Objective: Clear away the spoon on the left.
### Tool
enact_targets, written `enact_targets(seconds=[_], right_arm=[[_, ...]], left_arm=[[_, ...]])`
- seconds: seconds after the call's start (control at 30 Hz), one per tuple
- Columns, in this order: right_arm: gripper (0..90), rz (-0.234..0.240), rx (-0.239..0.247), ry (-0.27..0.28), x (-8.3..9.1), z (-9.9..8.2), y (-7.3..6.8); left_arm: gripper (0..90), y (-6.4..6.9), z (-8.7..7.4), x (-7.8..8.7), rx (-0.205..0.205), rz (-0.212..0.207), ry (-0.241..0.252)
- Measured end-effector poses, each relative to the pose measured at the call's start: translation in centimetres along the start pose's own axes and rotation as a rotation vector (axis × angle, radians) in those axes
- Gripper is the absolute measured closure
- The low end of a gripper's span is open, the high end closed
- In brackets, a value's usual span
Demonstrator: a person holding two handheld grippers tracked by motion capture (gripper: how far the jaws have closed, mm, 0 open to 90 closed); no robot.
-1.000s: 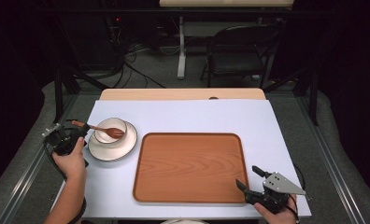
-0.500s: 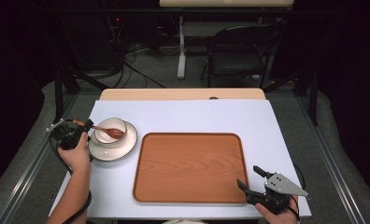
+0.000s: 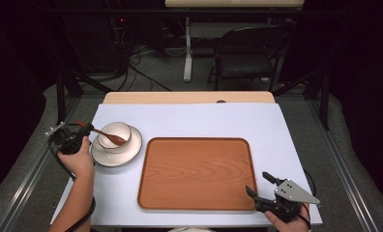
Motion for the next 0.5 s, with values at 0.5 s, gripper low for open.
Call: enact_targets(seconds=[0.5], right_arm=[[25.3,0.008,-0.004,-0.003,-0.2,-0.1,0.2]], left_arm=[[84.3,4.5,1.3,0.6,-0.153,-0.107,-0.001]])
Point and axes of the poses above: each handheld gripper's, and its own axes: x roughly backward along the jaws, z roughly out of its top, y roughly to its right, the point moved 3 cm from there along -x, roughly forward along the jaws, and after that the axes turned 15 degrees about y, right-handed, at the moved point
